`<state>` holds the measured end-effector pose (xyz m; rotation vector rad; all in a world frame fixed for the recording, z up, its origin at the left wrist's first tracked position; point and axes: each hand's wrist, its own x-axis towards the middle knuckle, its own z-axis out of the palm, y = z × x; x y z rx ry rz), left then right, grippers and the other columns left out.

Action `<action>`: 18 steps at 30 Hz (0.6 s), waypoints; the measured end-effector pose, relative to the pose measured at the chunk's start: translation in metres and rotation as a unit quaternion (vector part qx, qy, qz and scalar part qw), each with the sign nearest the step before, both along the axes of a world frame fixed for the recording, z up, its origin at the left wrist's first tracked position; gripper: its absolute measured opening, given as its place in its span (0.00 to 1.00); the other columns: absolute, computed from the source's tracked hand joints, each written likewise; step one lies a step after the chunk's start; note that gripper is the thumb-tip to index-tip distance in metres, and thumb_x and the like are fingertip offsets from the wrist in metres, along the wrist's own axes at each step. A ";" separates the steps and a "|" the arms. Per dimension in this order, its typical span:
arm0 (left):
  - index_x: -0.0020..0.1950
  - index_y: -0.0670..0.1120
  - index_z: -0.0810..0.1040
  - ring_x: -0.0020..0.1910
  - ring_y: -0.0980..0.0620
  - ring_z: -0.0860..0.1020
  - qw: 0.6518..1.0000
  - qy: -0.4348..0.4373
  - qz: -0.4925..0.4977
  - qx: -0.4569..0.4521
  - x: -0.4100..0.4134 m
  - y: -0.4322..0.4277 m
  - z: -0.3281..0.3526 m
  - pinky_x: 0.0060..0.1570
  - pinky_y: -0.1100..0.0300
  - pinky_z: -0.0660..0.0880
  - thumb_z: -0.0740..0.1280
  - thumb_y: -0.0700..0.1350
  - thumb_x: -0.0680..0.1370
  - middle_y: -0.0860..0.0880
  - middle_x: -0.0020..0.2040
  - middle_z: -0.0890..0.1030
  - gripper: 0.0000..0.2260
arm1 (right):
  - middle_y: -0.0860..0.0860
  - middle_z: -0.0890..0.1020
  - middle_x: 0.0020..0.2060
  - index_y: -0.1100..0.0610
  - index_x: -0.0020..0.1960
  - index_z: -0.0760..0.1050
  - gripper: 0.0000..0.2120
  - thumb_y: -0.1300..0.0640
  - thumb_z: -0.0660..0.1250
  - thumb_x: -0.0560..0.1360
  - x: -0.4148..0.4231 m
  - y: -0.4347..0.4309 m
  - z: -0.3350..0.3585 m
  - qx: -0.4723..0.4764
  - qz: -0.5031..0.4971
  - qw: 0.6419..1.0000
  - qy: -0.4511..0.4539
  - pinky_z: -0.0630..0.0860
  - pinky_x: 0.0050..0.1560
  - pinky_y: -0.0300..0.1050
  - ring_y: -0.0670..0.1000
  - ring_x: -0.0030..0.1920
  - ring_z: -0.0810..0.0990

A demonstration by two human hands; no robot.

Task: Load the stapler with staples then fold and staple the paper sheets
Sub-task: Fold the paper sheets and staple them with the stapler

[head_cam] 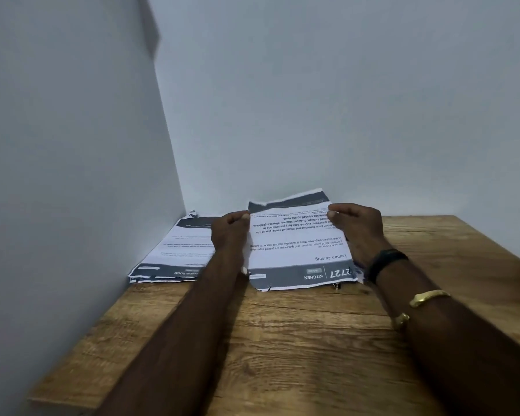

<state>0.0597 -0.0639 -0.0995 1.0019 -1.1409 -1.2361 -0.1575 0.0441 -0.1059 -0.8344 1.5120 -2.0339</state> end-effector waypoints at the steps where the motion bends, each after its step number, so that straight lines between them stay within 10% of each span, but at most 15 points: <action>1: 0.40 0.47 0.85 0.48 0.43 0.84 0.999 0.023 -0.023 0.001 -0.001 0.004 0.001 0.58 0.44 0.81 0.73 0.36 0.73 0.42 0.45 0.86 0.06 | 0.64 0.87 0.48 0.58 0.46 0.86 0.09 0.70 0.77 0.70 -0.003 0.003 0.001 0.001 0.009 1.000 -0.005 0.81 0.59 0.68 0.68 0.55 0.85; 6: 0.51 0.41 0.82 0.29 0.60 0.82 0.992 -0.004 -0.101 -0.072 -0.001 0.018 0.011 0.29 0.69 0.76 0.66 0.23 0.73 0.52 0.32 0.85 0.16 | 0.57 0.88 0.44 0.57 0.48 0.87 0.11 0.69 0.78 0.69 -0.008 0.014 0.006 0.021 -0.036 0.995 0.094 0.83 0.58 0.62 0.59 0.50 0.88; 12: 0.54 0.45 0.84 0.40 0.54 0.78 0.972 -0.077 0.029 -0.219 -0.003 0.017 0.014 0.42 0.60 0.75 0.73 0.36 0.73 0.49 0.43 0.83 0.10 | 0.48 0.87 0.46 0.52 0.45 0.85 0.03 0.59 0.76 0.74 0.001 0.025 0.029 0.012 -0.158 0.945 0.286 0.80 0.58 0.54 0.52 0.51 0.84; 18: 0.45 0.44 0.76 0.33 0.54 0.77 0.959 -0.111 0.162 -0.206 -0.007 0.016 0.025 0.39 0.56 0.73 0.73 0.57 0.75 0.52 0.34 0.78 0.16 | 0.56 0.85 0.44 0.55 0.47 0.79 0.05 0.64 0.69 0.78 0.014 0.027 0.045 -0.119 -0.116 0.961 0.222 0.85 0.43 0.53 0.53 0.42 0.87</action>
